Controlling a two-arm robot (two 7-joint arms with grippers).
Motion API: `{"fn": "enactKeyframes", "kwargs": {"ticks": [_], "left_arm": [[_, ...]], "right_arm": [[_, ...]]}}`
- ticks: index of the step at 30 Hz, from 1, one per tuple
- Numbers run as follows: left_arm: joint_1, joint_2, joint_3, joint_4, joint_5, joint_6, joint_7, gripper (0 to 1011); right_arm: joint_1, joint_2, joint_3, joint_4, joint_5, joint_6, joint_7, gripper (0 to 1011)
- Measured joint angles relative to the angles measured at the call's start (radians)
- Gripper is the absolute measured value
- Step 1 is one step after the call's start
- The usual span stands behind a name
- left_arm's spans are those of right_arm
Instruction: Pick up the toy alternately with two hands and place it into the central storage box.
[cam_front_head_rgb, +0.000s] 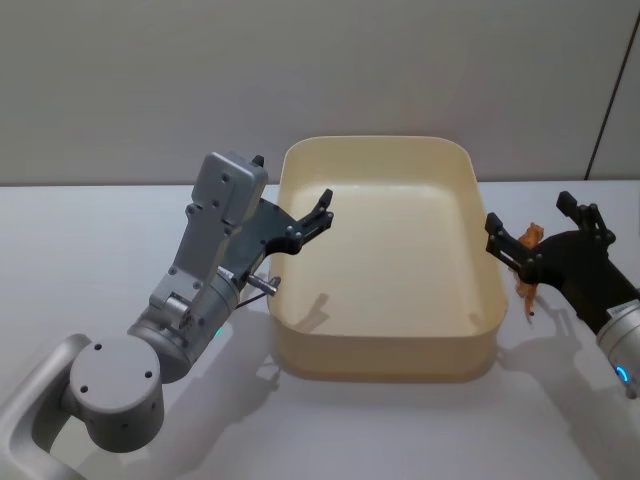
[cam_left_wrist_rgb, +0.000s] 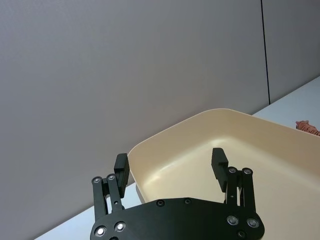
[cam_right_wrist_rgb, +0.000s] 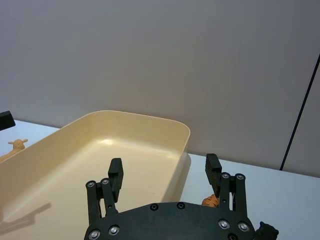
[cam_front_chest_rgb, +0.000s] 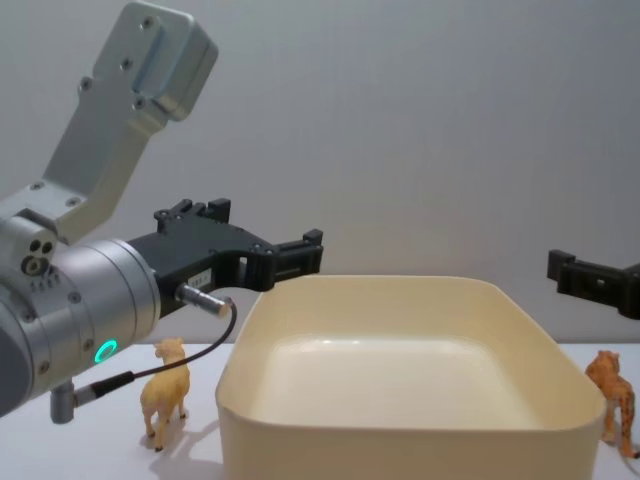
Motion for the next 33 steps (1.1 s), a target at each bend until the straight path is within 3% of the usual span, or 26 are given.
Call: {"fn": "enactKeyframes", "kwargs": {"ticks": [33], "left_arm": [[0.000,0.000,0.000,0.000,0.000,0.000,0.000,1001]], "right_arm": [[0.000,0.000,0.000,0.000,0.000,0.000,0.000,1001]]}}
